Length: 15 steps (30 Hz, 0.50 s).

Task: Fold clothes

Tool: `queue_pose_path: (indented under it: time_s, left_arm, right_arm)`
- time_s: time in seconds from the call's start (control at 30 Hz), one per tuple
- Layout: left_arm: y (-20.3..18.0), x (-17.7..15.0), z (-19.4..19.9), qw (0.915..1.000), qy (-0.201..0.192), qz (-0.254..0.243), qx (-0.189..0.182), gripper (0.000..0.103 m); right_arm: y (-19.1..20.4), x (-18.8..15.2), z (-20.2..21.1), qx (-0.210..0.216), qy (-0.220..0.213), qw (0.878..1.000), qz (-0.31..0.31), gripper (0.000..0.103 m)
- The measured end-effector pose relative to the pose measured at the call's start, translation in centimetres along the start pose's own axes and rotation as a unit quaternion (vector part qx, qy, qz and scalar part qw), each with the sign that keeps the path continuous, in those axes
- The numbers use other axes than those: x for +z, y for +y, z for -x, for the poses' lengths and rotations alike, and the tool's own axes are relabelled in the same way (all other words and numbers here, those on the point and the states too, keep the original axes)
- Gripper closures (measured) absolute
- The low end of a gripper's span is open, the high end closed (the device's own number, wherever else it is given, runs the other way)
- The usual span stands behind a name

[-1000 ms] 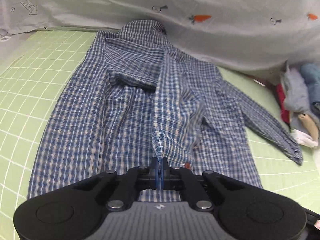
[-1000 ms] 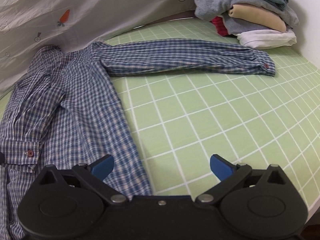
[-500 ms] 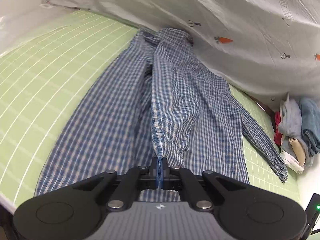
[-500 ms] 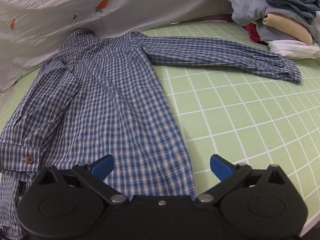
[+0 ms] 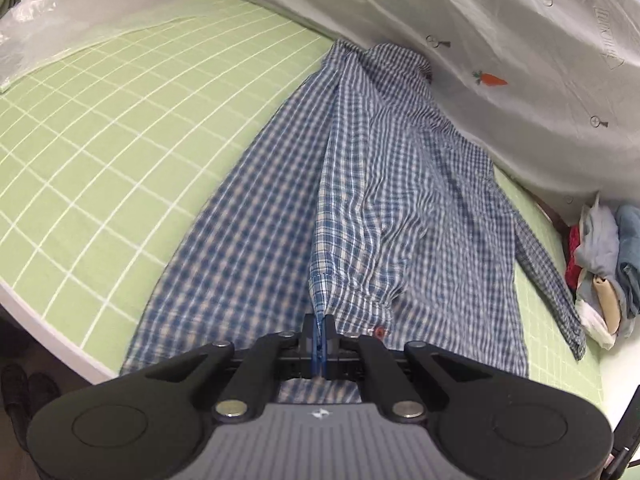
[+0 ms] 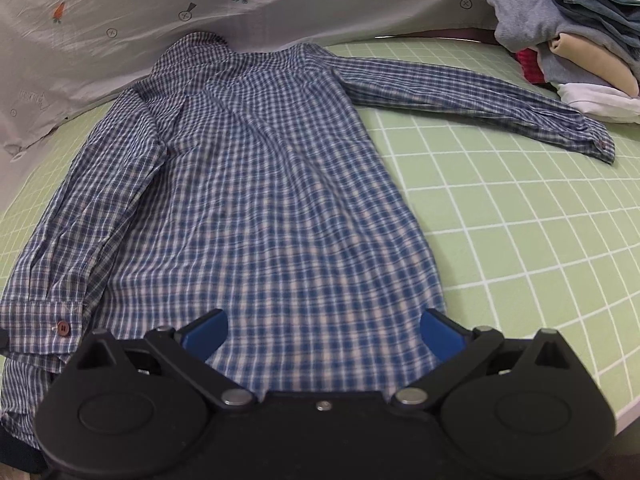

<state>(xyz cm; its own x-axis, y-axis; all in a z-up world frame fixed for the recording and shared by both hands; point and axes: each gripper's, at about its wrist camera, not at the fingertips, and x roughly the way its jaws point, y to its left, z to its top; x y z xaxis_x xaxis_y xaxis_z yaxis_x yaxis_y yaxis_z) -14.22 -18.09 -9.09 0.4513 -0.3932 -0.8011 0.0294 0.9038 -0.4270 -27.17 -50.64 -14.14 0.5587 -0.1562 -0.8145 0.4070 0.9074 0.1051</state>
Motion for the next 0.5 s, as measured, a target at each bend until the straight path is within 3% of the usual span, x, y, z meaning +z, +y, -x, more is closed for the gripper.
queue_pose_path:
  time_s: [0.33, 0.37, 0.5]
  left_arm:
    - [2.1, 0.2, -1.9, 0.9985, 0.052, 0.000, 0.014, 0.098]
    - [2.1, 0.3, -2.0, 0.9983, 0.056, -0.001, 0.017, 0.095]
    - [1.1, 1.1, -1.6, 0.9974, 0.044, -0.041, 0.038, 0.058]
  right_arm:
    - [1.8, -1.5, 0.9, -0.022, 0.009, 1.000, -0.007, 0.000]
    - [1.9, -1.6, 1.0, -0.024, 0.009, 1.000, -0.007, 0.000]
    - [2.2, -1.5, 1.1, -0.030, 0.005, 0.999, -0.013, 0.000]
